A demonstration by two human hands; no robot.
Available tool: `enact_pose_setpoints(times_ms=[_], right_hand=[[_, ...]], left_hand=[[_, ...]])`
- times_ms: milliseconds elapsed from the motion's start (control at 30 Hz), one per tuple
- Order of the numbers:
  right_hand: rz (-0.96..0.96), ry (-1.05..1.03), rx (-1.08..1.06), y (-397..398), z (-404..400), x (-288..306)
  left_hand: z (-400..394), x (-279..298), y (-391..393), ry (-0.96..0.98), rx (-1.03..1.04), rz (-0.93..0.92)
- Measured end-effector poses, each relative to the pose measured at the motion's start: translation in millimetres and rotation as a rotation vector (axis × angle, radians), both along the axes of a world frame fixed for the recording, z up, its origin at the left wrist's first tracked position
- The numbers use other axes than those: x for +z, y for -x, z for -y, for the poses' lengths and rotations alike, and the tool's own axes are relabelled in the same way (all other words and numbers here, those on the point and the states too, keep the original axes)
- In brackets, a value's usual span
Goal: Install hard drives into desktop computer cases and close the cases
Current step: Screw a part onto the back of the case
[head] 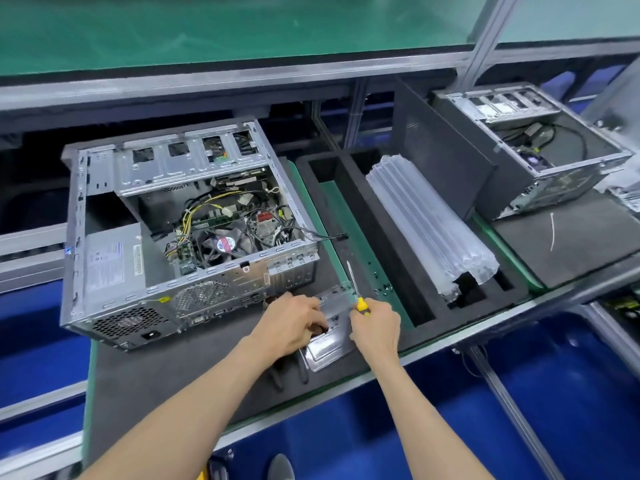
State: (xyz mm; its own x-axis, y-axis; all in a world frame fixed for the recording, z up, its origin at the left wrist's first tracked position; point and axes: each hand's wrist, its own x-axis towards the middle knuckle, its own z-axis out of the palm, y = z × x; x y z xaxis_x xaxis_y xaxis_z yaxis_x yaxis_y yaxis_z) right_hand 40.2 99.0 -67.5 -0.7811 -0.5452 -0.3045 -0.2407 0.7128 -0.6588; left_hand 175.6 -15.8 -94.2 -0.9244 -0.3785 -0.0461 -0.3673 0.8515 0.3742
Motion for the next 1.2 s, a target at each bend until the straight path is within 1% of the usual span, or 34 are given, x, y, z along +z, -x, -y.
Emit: enact_pose_setpoints(times_ms=[100,200,300,367,433,533,667,733,833,867,900,967,1000,1067,1133,1200], right_hand=[[-0.006,0.009,-0.023,5,5,-5],[-0.05,0.037,0.01,8,10,-7],[-0.114,0.043,0.09,7,22,-9],[-0.18,0.0,0.14,3,33,-12],[-0.234,-0.058,0.127,-1,43,-15],[-0.286,-0.082,0.119,-4,50,-17],[-0.367,-0.151,0.252,-10,52,-19],[-0.357,-0.13,0.253,-11,50,-19],[-0.212,-0.029,0.195,-3,45,-14],[-0.123,0.038,0.174,0,42,-12],[-0.022,0.121,0.148,4,38,-9],[0.142,0.271,0.126,8,29,0],[0.184,0.317,0.142,9,25,3],[0.209,0.376,0.2,13,20,10],[0.195,0.417,0.278,16,17,17],[0.192,0.433,0.345,19,14,24]], left_hand=[[1,-5,4,0.01,-0.042,-0.05],[0,-9,7,-0.011,-0.028,-0.065],[1,-10,6,-0.089,0.053,-0.104],[2,-9,3,-0.188,0.14,-0.121],[3,-9,-3,-0.259,0.194,-0.149],[1,-7,-6,-0.291,0.238,-0.156],[-2,-4,-1,-0.317,0.304,-0.159],[-5,0,2,-0.342,0.323,-0.157],[-6,6,6,-0.392,0.424,-0.25],[-7,8,8,-0.448,0.486,-0.286],[-9,9,11,-0.544,0.559,-0.318],[-13,11,18,-0.845,0.714,-0.373],[-16,12,22,-1.002,0.786,-0.402],[-20,16,33,-1.295,0.913,-0.477],[-21,23,43,-1.556,1.012,-0.538],[-20,26,49,-1.724,1.023,-0.552]])
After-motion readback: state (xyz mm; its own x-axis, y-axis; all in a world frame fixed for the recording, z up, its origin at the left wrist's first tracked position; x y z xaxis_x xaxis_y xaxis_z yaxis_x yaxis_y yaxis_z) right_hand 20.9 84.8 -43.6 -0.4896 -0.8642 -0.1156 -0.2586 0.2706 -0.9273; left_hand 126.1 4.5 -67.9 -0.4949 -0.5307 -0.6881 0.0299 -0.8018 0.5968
